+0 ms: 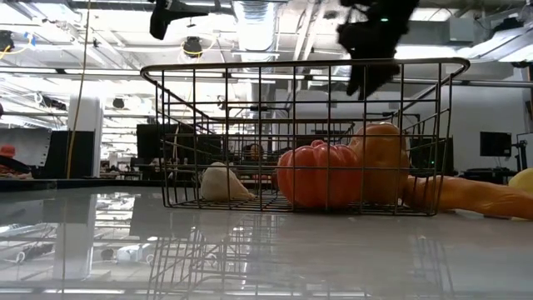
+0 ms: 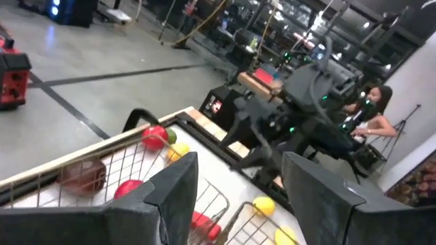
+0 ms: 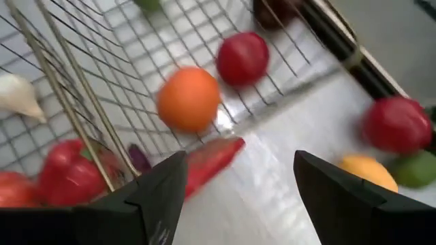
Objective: Sort produce into baskets
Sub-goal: Put the top yellow lemon fruit into the top wire basket
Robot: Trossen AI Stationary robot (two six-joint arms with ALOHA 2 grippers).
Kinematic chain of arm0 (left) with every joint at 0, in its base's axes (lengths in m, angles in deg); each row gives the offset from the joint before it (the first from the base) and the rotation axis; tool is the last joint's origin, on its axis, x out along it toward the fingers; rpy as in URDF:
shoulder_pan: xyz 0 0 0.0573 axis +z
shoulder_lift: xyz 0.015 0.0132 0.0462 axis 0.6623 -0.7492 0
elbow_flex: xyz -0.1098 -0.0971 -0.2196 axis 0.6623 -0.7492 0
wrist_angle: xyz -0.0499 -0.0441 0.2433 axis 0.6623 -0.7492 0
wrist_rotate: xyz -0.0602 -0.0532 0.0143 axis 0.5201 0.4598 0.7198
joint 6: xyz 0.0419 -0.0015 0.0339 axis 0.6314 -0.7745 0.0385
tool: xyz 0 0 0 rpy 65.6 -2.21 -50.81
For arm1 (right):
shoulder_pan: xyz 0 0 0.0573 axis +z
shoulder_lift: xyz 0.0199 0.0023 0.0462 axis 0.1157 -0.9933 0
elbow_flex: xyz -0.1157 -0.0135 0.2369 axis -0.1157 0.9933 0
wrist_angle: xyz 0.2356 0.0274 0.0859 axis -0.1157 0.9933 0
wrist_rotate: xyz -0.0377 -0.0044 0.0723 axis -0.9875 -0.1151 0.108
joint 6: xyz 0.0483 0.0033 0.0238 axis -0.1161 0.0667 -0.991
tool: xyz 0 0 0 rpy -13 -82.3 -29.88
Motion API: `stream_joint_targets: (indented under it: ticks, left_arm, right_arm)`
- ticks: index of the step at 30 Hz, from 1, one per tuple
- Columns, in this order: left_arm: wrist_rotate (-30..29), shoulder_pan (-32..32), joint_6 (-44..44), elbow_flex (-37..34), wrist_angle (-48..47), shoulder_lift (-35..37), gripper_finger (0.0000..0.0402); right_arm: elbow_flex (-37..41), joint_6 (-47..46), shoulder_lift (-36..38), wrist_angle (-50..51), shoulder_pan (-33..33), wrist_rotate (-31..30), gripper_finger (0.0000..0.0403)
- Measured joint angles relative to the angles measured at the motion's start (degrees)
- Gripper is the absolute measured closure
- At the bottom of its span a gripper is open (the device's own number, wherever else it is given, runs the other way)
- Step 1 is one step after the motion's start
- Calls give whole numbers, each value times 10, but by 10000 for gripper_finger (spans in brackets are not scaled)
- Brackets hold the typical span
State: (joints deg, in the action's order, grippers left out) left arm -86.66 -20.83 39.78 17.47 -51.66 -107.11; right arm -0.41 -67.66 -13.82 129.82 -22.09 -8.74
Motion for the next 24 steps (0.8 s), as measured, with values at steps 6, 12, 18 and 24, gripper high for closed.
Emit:
stream_joint_targets:
  ticks: [6, 12, 18, 24]
  left_arm:
    - [0, 0, 0, 0, -3, 0, 200]
    - [11, 0, -2, 0, -3, 0, 200]
    - [11, 0, -2, 0, -3, 0, 200]
    - [10, 0, 11, 0, -3, 0, 200]
  right_arm:
    - [122, -49, 88, -35, -69, 29, 107]
    - [162, -58, 100, 65, -95, 172, 107]
    - [194, -80, 93, 194, -33, 243, 107]
    - [258, -131, 89, 204, -8, 304, 106]
